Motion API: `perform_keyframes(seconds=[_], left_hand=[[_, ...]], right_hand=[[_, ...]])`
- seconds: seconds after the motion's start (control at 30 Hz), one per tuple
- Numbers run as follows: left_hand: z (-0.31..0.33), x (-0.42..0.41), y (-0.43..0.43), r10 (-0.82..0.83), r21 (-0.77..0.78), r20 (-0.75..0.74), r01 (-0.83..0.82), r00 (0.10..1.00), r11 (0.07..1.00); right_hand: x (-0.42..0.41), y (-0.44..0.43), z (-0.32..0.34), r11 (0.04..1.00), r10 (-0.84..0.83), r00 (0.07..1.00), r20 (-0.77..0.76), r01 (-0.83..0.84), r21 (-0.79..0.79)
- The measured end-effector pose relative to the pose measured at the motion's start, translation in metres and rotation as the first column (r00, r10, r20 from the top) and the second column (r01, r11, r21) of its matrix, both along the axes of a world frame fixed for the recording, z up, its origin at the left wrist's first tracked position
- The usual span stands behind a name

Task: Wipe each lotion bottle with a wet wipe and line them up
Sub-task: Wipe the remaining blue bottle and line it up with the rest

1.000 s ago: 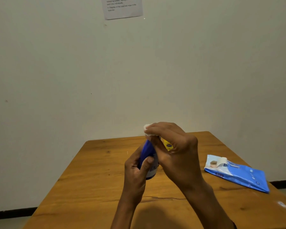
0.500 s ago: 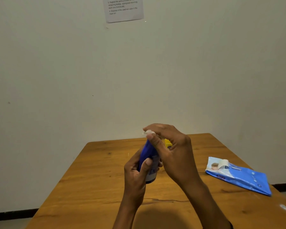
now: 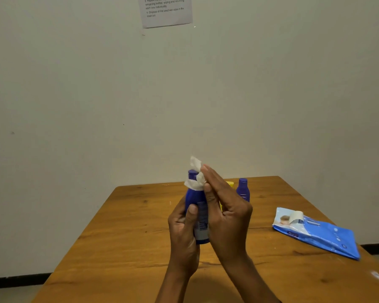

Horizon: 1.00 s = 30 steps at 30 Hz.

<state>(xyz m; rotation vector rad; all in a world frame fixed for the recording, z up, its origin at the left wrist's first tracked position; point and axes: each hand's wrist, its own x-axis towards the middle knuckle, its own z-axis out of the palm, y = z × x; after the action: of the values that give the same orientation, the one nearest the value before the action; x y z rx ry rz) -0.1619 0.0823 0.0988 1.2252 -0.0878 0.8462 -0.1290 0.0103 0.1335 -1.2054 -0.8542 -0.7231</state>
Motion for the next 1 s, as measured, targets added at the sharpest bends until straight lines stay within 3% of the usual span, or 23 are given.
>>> perform_keyframes(seconds=[0.23, 0.4, 0.53, 0.67, 0.8, 0.93, 1.0], left_hand=[[0.008, 0.002, 0.015, -0.05, -0.118, 0.049, 0.055, 0.998, 0.992], [0.009, 0.002, 0.009, -0.064, -0.11, 0.055, 0.069, 0.996, 0.992], [0.009, 0.005, 0.002, -0.064, -0.18, 0.076, 0.076, 0.995, 0.981], [0.014, 0.005, 0.01, -0.121, -0.453, 0.127, 0.166, 0.985, 0.876], [0.016, 0.006, 0.01, -0.186, -0.591, 0.079, 0.196, 0.979, 0.783], [0.02, 0.006, 0.007, -0.302, -0.684, 0.187, 0.344, 0.935, 0.644], [0.021, 0.007, 0.001, -0.319, -0.693, 0.214, 0.374, 0.923, 0.617]], right_hand=[[-0.005, 0.004, -0.035, 0.978, -0.184, 0.981, -0.067, 0.177, -0.107], [0.005, 0.006, -0.009, 0.993, -0.091, 0.989, -0.119, 0.082, -0.082], [0.015, 0.002, 0.006, 0.988, -0.072, 0.997, 0.01, 0.073, -0.135], [0.005, 0.0, -0.027, 0.969, -0.11, 0.994, 0.023, 0.113, -0.221], [-0.005, -0.002, -0.054, 0.967, -0.135, 0.991, -0.022, 0.127, -0.221], [-0.016, 0.002, -0.063, 0.991, -0.127, 0.982, -0.14, 0.12, -0.059], [-0.015, 0.003, -0.057, 0.992, -0.119, 0.978, -0.171, 0.122, 0.012]])
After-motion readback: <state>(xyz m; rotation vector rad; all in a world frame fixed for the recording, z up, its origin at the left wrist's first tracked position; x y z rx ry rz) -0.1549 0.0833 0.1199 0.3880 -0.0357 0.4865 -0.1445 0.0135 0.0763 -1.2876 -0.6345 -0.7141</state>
